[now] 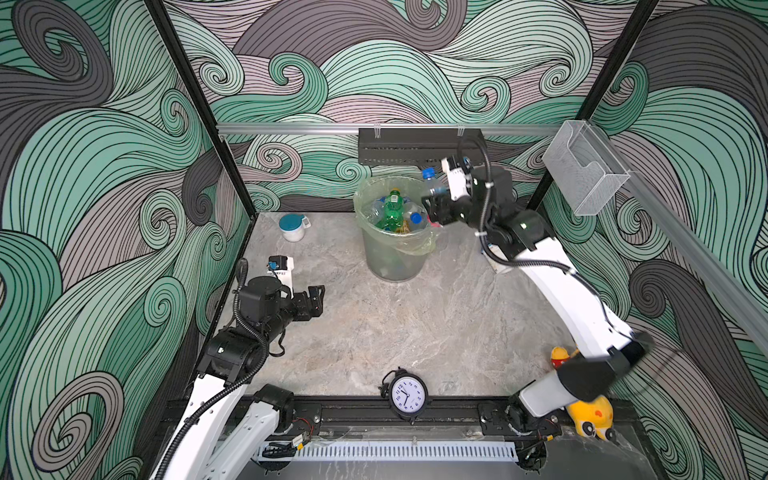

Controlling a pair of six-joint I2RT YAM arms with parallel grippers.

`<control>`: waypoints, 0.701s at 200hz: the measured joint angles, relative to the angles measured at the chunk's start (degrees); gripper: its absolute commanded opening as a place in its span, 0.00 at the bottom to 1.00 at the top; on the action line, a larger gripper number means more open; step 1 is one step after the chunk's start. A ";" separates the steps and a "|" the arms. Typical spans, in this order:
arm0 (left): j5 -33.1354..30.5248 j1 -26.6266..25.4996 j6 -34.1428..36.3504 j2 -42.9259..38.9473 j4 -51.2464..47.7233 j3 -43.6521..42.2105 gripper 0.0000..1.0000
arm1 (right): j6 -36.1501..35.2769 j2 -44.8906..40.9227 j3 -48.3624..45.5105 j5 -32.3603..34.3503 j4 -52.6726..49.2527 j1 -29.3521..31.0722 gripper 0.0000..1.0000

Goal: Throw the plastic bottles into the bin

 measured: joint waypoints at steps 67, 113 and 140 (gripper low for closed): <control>-3.10 0.00 0.94 0.20 -0.17 0.17 0.90 | -0.87 -3.17 -10.08 -2.89 -0.90 -0.68 0.91; -10.08 0.00 1.01 7.91 3.91 0.33 0.90 | -0.68 -19.19 -21.14 -1.77 1.79 -2.34 0.94; -12.79 0.00 1.01 12.39 7.78 0.31 0.90 | -0.26 -25.33 -26.67 -1.57 3.32 -4.59 0.94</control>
